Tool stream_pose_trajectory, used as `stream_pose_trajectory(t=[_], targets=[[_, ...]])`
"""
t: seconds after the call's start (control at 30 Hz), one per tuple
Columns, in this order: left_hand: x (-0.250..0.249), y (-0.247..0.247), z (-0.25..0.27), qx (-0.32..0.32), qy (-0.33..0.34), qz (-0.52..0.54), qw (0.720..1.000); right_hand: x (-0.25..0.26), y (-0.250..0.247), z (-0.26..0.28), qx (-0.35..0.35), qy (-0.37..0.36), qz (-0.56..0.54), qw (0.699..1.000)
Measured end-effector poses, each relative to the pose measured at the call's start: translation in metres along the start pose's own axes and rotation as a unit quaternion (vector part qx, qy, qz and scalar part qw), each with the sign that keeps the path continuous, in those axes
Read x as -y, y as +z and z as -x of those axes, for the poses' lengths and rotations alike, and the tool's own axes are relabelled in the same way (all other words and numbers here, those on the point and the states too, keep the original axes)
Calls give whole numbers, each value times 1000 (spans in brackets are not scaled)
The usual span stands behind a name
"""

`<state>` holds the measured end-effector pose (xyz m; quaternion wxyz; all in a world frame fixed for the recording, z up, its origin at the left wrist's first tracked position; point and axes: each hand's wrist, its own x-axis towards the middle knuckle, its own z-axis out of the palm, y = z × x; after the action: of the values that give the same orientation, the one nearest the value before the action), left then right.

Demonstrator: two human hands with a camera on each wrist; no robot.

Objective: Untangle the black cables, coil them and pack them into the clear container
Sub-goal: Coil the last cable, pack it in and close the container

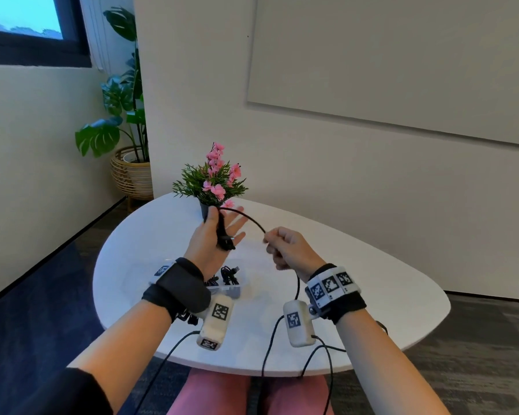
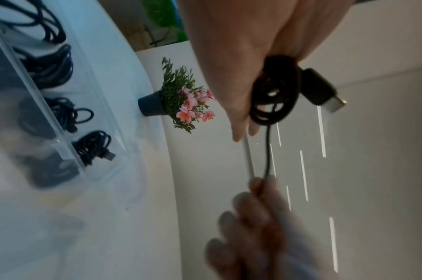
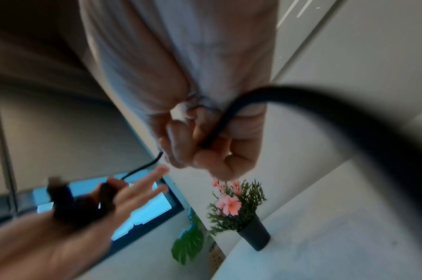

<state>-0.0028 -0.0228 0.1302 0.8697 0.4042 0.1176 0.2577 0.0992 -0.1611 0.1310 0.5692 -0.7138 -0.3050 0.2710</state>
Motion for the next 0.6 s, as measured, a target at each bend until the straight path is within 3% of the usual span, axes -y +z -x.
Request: stream_pose_trajectory(t=[0.13, 0.23, 0.33, 0.43, 0.5, 0.53, 0.57, 0.6], targets=[[-15, -7, -15, -52, 37, 73, 995, -13, 9, 8, 28, -18, 196, 980], [-26, -18, -25, -151, 48, 131, 979, -10, 9, 14, 62, 1, 212, 975], [-35, -35, -39, -235, 68, 124, 962, 1, -1, 13, 41, -19, 192, 980], [-38, -43, -46, -279, 82, -52, 955, 18, -17, 5, -3, -76, 195, 978], [-36, -41, -45, -251, 90, -221, 938, 28, -22, -1, -14, -106, 207, 973], [-33, -39, -44, -222, 91, -319, 917, 33, -22, -4, -13, -118, 215, 969], [-31, -36, -42, -188, 91, -430, 878, 38, -21, -7, -8, -130, 222, 966], [-29, -33, -39, -149, 92, -551, 816, 41, -19, -9, -4, -140, 225, 964]])
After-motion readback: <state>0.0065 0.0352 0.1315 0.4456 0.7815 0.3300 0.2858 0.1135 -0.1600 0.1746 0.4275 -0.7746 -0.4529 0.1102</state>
